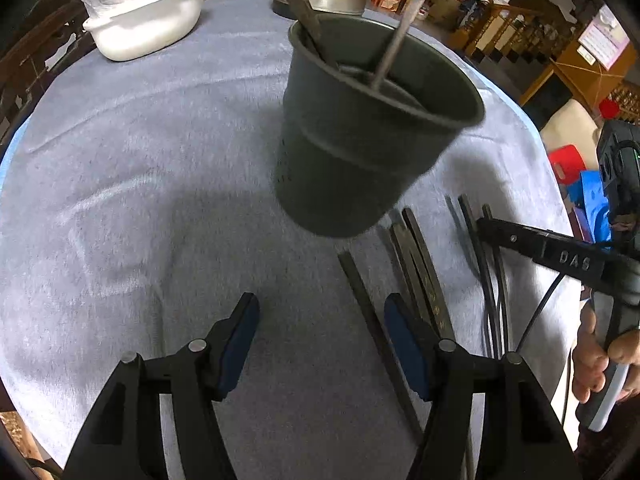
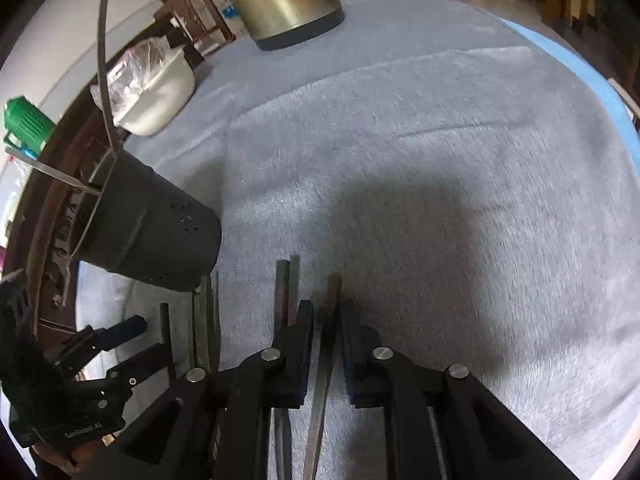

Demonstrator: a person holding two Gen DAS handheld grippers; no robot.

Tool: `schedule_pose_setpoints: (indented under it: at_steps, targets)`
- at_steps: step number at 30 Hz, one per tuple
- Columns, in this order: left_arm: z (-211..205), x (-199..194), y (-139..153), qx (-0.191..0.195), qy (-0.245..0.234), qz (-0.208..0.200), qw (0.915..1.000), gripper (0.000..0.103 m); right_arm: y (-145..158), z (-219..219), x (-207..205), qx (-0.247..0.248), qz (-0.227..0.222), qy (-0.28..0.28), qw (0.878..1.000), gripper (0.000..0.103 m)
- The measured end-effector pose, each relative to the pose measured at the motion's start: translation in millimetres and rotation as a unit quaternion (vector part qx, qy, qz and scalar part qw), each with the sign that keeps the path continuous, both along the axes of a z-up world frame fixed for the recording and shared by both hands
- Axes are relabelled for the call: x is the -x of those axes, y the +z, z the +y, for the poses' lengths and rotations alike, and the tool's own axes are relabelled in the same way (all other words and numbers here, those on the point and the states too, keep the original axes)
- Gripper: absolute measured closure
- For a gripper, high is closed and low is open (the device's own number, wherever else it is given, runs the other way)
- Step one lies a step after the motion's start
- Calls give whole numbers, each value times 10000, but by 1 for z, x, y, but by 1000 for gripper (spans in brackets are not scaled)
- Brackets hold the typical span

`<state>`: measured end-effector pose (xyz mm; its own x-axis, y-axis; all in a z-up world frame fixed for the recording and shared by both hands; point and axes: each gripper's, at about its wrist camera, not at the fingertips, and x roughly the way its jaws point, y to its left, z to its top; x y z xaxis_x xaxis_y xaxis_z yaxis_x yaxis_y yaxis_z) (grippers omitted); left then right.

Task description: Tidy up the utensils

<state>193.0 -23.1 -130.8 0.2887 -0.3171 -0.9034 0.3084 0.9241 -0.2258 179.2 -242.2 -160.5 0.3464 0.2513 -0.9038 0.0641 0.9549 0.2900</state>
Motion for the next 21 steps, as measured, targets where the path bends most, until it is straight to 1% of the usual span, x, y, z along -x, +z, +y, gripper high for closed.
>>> schedule_pose_setpoints:
  at_steps: [1,3,4,5,8,10,11,14,19,21]
  targets:
    - [-1,-2,1,13,28,15,10000,46,0,1,-2,86,-19,35,10000,86]
    - [-2,-6,1,127,25,71,9999,69,1,5,-4,271,-47,159,9995,87]
    - [-3,-9,1,218,14,128,9997,76,1,8,-5,367,-78,223,9990,88]
    - [-4,-9,-1,276,0,188,9994,86,1,8,-4,416,-129,265,9987,93]
    - [-7,-8,-3,273,-44,102,9996,90,1,5,0,364,-208,277,9987,97]
    - [-7,-4,0,400,-3,90,9992,94,4,2,7,201,-342,219,9990,97]
    - [-8,-1,2,425,16,54,9991,96,7,1,10,179,-412,195,9988,97]
    - [5,5,13,472,141,-144,9987,96,23,-4,23,50,-733,171,9971,97]
    - [23,21,46,742,432,-577,9946,96,59,-9,44,-16,-1322,176,9911,97]
    - [31,29,65,833,538,-802,9918,96,74,-8,50,-61,-1543,175,9879,97]
